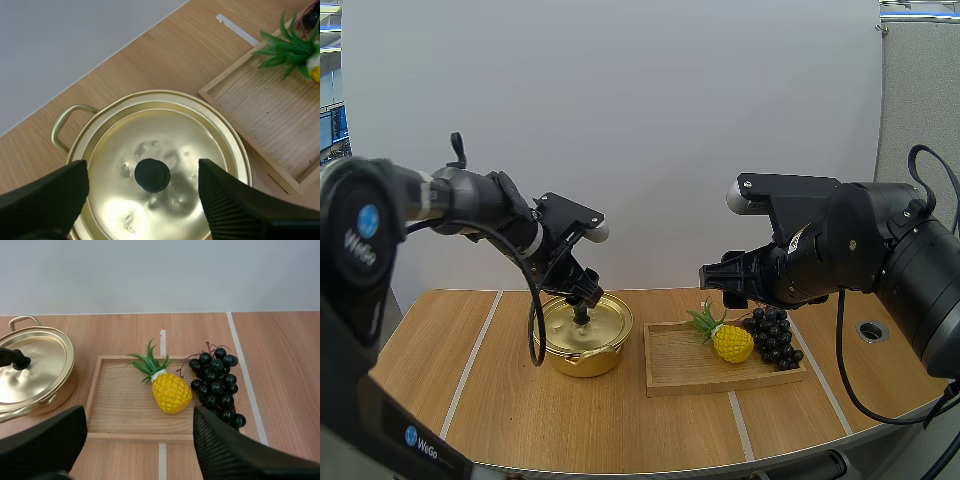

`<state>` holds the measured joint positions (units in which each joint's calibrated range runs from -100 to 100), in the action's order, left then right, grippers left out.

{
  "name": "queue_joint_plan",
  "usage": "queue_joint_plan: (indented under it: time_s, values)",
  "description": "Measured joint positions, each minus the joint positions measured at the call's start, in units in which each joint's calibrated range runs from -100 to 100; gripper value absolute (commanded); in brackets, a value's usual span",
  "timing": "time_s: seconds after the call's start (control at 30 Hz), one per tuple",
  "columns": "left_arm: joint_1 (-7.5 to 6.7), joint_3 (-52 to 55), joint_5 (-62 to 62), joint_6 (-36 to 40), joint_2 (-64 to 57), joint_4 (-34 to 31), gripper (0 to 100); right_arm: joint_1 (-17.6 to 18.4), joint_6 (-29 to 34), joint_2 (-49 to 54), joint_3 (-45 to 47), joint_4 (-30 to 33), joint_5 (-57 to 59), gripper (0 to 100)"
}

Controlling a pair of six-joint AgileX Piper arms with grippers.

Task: Open the pot, put the pineapple inside, and close it

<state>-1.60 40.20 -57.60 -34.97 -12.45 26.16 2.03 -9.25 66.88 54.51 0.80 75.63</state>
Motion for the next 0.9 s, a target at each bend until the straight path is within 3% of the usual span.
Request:
queue_joint_plan:
  time_s: [0.87, 0.9]
  values:
    - [0.0, -5.4, 1.8, -0.3, 14.4, 0.4, 100, 0.0, 0.0, 0.0, 0.0, 0.0, 0.0, 100]
    - [0.0, -5.5, 1.8, -0.3, 14.4, 0.3, 95, 0.0, 0.0, 0.0, 0.0, 0.0, 0.0, 100]
